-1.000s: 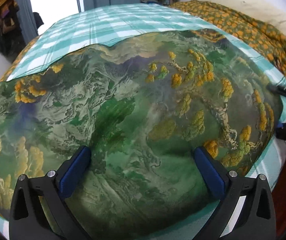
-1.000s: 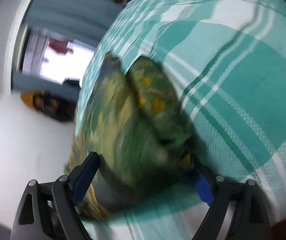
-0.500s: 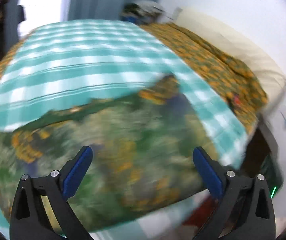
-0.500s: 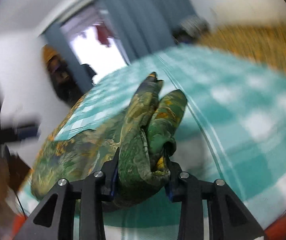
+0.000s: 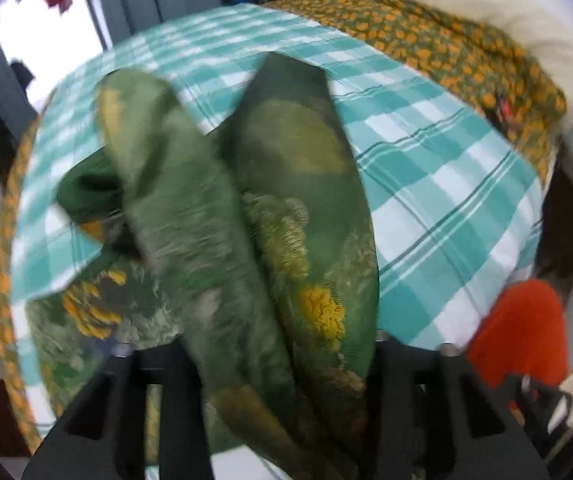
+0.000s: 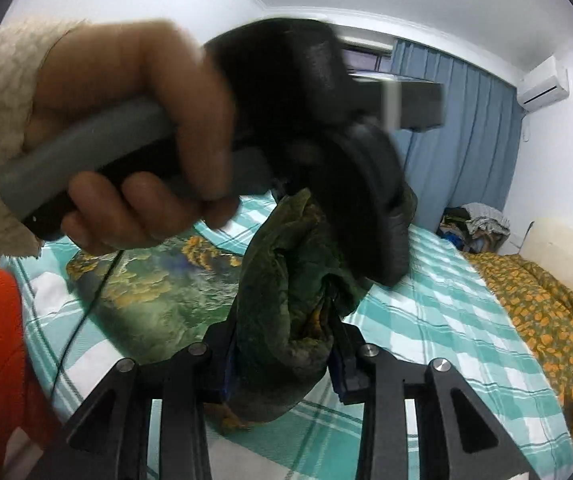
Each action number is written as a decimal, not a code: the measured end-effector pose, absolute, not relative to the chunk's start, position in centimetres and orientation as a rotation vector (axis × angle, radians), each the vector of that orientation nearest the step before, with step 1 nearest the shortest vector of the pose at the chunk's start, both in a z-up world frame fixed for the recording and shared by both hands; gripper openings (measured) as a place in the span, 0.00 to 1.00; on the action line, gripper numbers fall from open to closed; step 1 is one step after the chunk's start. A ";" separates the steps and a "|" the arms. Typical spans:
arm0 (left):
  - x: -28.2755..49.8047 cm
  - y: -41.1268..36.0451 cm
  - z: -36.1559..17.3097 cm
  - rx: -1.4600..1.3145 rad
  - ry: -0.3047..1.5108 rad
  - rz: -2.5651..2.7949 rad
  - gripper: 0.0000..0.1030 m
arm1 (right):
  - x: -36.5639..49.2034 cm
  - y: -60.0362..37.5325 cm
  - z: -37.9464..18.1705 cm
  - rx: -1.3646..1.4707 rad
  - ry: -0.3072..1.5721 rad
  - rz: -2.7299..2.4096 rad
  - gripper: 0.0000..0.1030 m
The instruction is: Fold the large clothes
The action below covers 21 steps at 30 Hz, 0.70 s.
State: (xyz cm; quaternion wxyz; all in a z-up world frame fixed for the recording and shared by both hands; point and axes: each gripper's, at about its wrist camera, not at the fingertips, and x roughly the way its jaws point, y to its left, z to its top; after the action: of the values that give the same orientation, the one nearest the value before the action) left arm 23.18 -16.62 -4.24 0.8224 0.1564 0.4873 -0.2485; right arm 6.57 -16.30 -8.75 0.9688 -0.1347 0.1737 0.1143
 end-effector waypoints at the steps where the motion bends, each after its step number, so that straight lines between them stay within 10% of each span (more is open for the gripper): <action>1: 23.6 -15.3 -3.7 0.314 1.026 -0.525 0.31 | 6.6 -17.1 -8.4 -0.217 0.355 0.269 0.45; 21: 27.7 14.3 -11.7 -0.162 1.096 -0.340 0.34 | 18.0 -12.7 -9.8 0.011 0.666 0.520 0.39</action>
State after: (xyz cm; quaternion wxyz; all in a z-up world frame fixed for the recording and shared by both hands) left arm 27.74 14.28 -11.69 0.8367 -0.0766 0.5180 -0.1605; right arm 18.04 -12.65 -9.81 0.9120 0.0052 0.3233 0.2524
